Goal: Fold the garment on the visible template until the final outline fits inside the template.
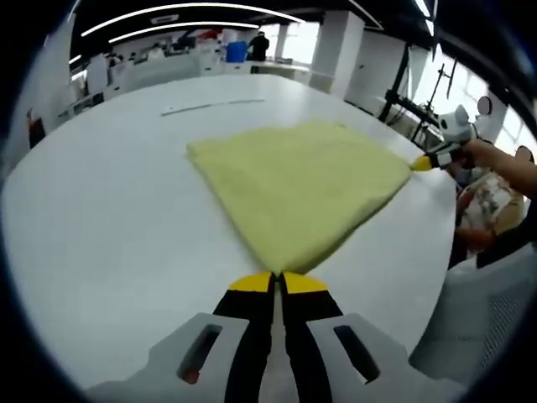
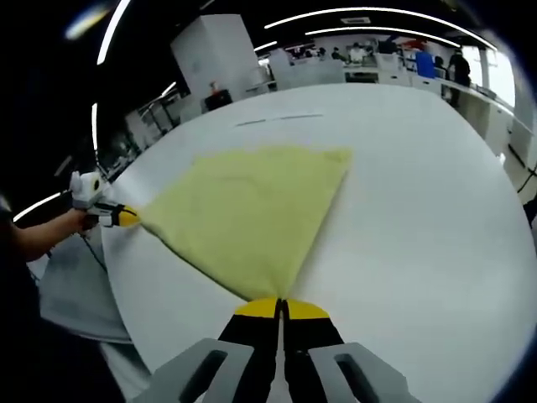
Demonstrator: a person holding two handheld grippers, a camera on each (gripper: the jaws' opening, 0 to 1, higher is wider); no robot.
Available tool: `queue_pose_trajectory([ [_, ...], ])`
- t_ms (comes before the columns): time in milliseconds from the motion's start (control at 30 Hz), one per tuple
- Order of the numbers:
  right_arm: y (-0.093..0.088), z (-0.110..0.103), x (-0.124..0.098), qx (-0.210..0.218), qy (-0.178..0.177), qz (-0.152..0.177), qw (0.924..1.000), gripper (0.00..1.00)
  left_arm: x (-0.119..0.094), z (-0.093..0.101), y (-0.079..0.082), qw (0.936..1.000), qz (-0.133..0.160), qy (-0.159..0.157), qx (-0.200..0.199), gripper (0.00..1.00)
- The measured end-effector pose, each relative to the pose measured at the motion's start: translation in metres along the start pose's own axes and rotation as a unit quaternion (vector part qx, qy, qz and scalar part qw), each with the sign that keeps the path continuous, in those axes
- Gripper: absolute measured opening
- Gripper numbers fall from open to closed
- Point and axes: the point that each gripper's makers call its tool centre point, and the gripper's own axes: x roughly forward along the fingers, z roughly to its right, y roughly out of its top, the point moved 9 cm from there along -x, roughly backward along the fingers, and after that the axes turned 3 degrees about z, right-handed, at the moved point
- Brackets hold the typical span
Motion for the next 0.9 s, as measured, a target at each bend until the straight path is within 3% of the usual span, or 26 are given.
queue_pose_trajectory([
  [100,0.001,-0.002,0.0,-0.013,0.0,0.001,0.9999,0.0,-0.002,-0.001,-0.001,1.0,-0.004,0.004,0.0,0.0],
  [233,0.004,-0.004,0.0,-0.017,0.004,0.01,0.9998,0.03,-0.005,-0.003,-0.002,0.9997,0.011,0.01,-0.018,0.05],
  [333,0.006,-0.005,-0.001,-0.019,0.006,0.021,0.9996,0.14,-0.008,-0.005,-0.001,0.9991,0.024,0.016,-0.03,0.12],
  [467,0.01,-0.014,-0.002,-0.04,0.02,0.022,0.9988,0.35,-0.01,-0.006,0.005,0.9973,0.049,0.025,-0.048,0.32],
  [600,0.013,-0.026,-0.002,-0.097,0.023,0.022,0.9947,0.6,-0.014,-0.004,0.011,0.9964,0.062,0.031,-0.049,0.46],
  [667,0.017,-0.034,-0.005,-0.091,0.031,0.027,0.995,0.68,-0.016,-0.001,0.016,0.996,0.07,0.032,-0.045,0.53],
  [767,0.027,-0.046,-0.01,-0.074,0.046,0.066,0.994,0.75,-0.022,0.003,0.025,0.9934,0.101,0.046,-0.029,0.69],
  [900,0.037,-0.059,-0.019,-0.075,0.05,0.088,0.9921,0.85,-0.028,0.008,0.031,0.9927,0.106,0.047,-0.033,0.8],
])
